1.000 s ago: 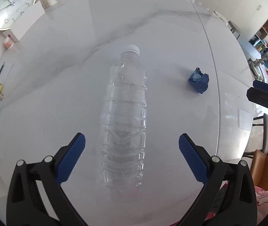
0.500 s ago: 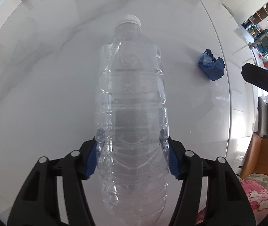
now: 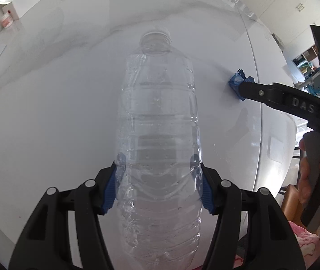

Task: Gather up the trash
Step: 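Grasp the clear plastic bottle with the left tool while the right tool grasps the blue wrapper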

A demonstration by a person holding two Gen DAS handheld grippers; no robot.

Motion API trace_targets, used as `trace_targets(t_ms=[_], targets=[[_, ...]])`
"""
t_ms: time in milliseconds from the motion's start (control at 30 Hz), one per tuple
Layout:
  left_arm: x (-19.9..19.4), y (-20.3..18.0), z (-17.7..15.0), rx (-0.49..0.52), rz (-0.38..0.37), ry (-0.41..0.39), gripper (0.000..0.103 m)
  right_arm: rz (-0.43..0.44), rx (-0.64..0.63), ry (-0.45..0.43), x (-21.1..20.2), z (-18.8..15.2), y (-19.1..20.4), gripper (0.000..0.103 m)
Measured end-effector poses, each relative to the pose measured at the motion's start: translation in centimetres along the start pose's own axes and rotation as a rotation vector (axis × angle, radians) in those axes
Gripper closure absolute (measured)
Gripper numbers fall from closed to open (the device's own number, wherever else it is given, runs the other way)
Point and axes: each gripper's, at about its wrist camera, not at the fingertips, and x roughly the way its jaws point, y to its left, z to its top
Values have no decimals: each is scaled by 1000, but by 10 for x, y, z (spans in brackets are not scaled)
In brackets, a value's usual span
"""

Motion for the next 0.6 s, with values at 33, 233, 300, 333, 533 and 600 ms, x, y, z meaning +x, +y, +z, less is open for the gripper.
trace_targets(t_ms=[33, 233, 300, 333, 533, 600], targets=[[-3, 4, -4, -16, -4, -3, 45, -11, -31, -1, 4, 1, 4, 2], [-13, 21, -21, -83, -8, -14, 45, 1, -251, 26, 20, 0, 18, 4], [-13, 24, -24, -91, -10, -16, 45, 3, -398, 33, 21, -3, 25, 5], [-13, 25, -25, -92, -10, -18, 45, -4, -468, 32, 20, -6, 27, 6], [-15, 24, -24, -114, -17, -39, 45, 76, -656, 122, 30, 1, 19, 23], [-13, 24, -24, -119, -18, -44, 45, 75, -694, 133, 32, 9, 17, 26]])
